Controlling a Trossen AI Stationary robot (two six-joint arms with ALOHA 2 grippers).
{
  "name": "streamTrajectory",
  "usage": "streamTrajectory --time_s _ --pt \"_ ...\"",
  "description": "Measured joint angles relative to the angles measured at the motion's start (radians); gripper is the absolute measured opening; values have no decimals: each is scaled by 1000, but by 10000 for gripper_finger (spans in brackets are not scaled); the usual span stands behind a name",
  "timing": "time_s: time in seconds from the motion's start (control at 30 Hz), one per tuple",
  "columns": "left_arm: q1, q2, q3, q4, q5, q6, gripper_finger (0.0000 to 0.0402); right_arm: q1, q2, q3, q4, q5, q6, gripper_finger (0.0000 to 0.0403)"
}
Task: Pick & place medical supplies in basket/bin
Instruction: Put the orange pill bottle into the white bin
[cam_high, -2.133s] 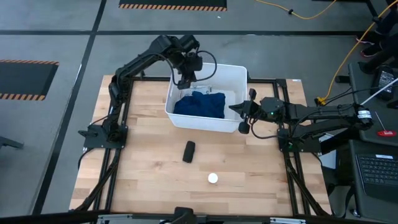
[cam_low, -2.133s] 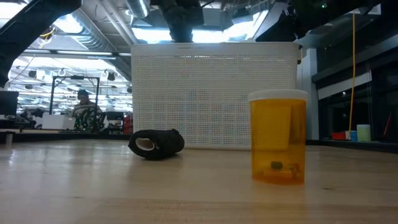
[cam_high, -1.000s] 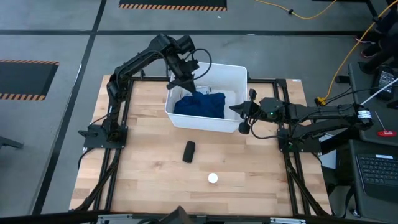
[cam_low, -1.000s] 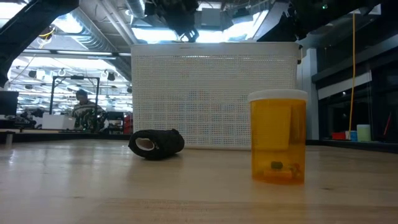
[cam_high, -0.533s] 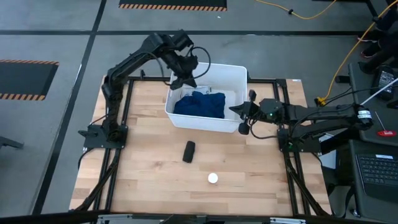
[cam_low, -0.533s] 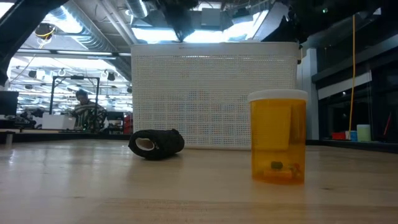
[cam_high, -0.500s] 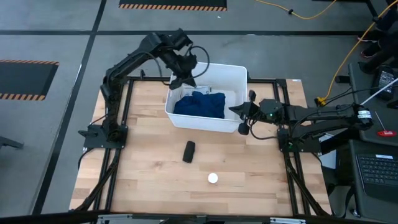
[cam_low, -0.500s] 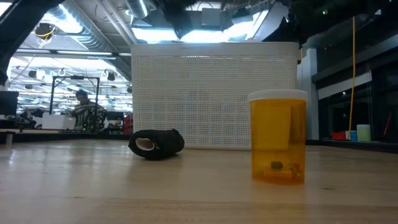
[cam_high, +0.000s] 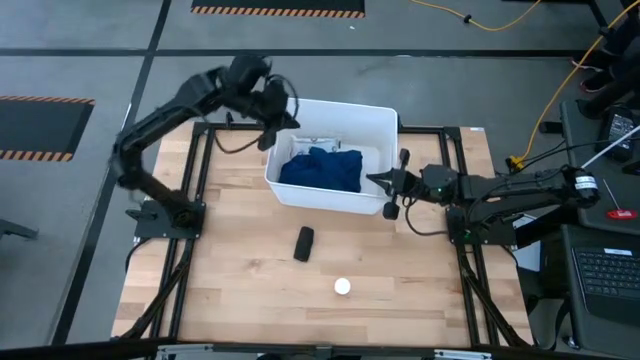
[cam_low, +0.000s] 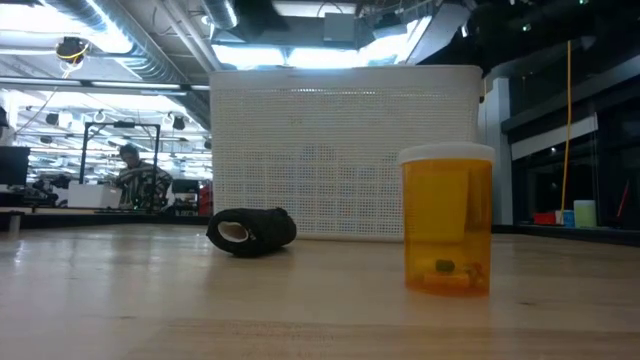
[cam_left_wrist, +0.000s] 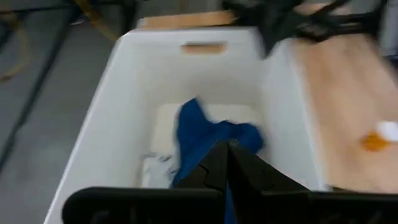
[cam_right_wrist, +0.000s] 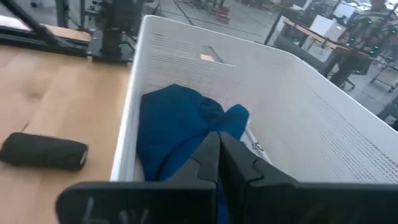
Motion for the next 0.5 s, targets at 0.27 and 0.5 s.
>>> streamTrajectory --time_s 0.27,0.5 --pt "16 -393 -600 491 -86 -123 10 31 0 -2 22 -6 -35 8" --pt "11 -682 -935 729 -87 -166 10 46 1 -3 50 -37 33 8"
